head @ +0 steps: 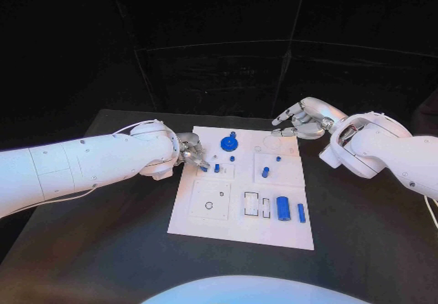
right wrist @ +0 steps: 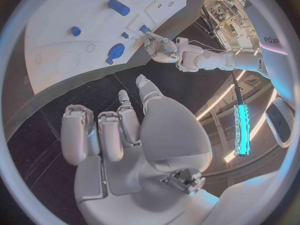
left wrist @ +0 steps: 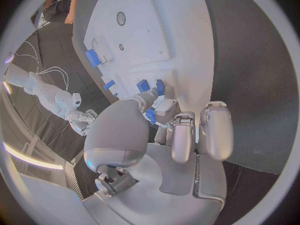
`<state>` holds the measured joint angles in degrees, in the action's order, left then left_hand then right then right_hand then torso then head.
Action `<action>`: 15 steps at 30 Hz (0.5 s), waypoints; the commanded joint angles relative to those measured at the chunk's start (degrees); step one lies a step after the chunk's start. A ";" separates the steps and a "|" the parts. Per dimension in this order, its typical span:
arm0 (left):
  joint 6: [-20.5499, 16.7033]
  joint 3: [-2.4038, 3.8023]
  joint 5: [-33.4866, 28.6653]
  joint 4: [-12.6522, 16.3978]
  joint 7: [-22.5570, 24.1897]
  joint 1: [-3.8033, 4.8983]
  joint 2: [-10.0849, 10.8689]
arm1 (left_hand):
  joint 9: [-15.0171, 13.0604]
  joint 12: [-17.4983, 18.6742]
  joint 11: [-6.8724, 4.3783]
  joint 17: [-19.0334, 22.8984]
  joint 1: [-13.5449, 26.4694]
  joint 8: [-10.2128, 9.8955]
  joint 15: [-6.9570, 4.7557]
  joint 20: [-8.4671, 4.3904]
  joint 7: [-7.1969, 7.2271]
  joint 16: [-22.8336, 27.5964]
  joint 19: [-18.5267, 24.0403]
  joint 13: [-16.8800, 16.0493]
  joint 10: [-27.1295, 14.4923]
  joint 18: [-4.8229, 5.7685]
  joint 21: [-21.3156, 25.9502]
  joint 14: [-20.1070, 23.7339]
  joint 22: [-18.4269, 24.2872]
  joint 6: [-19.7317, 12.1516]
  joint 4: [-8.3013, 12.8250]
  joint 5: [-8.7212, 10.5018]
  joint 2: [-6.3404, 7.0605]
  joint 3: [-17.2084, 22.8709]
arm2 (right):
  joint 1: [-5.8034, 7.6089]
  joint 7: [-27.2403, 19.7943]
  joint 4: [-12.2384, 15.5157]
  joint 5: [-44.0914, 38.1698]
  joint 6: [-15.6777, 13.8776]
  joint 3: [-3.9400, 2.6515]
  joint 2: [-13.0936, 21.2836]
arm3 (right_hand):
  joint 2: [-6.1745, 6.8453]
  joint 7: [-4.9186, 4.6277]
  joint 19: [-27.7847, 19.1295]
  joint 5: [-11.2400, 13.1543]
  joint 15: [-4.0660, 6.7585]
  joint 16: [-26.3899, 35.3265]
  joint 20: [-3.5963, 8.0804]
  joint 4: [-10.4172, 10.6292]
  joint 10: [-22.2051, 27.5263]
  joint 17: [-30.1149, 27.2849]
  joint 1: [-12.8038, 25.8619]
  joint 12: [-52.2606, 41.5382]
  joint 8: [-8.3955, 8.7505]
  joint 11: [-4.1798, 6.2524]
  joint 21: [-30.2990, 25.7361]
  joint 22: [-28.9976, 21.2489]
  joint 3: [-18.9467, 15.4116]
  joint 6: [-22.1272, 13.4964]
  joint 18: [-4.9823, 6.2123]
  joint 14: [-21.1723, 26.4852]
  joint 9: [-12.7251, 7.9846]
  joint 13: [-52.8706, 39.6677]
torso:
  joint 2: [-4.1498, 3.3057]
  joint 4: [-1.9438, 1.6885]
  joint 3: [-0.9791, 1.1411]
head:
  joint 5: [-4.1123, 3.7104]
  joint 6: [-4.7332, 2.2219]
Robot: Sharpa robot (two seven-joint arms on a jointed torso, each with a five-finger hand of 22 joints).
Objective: Assemble the parts on the task board
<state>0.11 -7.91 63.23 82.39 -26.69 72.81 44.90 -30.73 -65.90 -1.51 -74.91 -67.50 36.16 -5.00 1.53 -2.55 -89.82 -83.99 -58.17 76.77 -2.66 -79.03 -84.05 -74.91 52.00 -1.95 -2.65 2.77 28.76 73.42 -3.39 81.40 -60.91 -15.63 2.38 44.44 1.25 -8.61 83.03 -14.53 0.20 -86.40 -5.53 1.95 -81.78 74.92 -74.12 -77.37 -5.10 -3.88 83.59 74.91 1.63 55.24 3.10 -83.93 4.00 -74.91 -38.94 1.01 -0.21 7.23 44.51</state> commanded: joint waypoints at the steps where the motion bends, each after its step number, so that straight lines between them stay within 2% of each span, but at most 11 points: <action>1: 1.53 -0.09 0.35 0.18 -0.84 -0.09 0.04 | -0.06 0.30 -0.36 -15.09 -0.32 0.39 -0.03 -0.34 0.22 -0.18 -0.71 0.09 0.07 -0.65 -0.02 -5.95 -0.82 0.09 5.94 -0.18 0.46 6.33 | 0.10 -0.42 0.06 0.09 0.23 -0.03 -0.02 | -0.24 -0.05 -0.11 -0.26 0.49 0.27 0.09 -0.04 0.05 6.98 -0.51 0.23 -0.20 0.24 -0.22 0.17 -0.24 0.51 -0.06 -4.27 -0.02 -4.18 | 0.00 0.01 -0.02 | -0.02 -0.03; 10: 1.79 -0.09 0.01 0.18 -0.97 -0.09 -0.08 | -0.28 -0.82 -0.52 -15.09 0.35 0.99 -0.13 -0.38 0.46 -0.18 -0.75 -1.35 0.94 -0.63 -0.07 -5.95 -0.95 0.74 6.02 -0.19 1.40 7.01 | 0.10 -0.43 0.09 0.09 0.21 -0.03 -0.01 | -0.24 -0.05 -0.11 -0.26 0.49 0.27 0.09 -0.04 0.05 6.98 -0.51 0.23 -0.20 0.24 -0.22 0.17 -0.24 0.51 -0.06 -4.27 -0.02 -4.18 | 0.01 0.00 0.00 | -0.01 -0.03; 15: 1.41 -0.09 -0.68 -0.21 -1.19 -0.08 -0.36 | -0.55 -1.15 -0.76 -15.09 3.03 1.65 -0.28 -0.49 0.85 -0.18 -0.83 -1.66 1.29 -0.61 -0.15 -5.95 -1.10 1.64 4.57 -0.16 2.35 6.17 | 0.10 -0.45 0.08 0.09 0.18 -0.03 -0.04 | -0.24 -0.05 -0.11 -0.26 0.49 0.27 0.09 -0.04 0.05 6.98 -0.51 0.23 -0.20 0.24 -0.22 0.17 -0.24 0.51 -0.06 -4.27 -0.02 -4.18 | -0.02 0.01 0.01 | 0.10 -0.01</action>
<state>0.43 -7.87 63.13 82.22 -27.17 72.86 44.67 -31.19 -66.79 -2.34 -74.91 -65.08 37.63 -5.01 1.53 -2.13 -89.82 -83.99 -59.78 77.64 -2.65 -79.03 -84.05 -74.91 52.87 -0.32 -2.66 5.26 31.65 73.41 -3.39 81.42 -60.90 -15.62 2.38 44.45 1.25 -8.61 83.03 -14.52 0.20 -86.40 -5.53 1.95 -81.78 74.91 -74.12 -77.37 -5.10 -3.88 83.59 74.91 1.63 55.24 3.10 -83.93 4.00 -74.92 -38.94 1.01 -0.20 7.28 44.47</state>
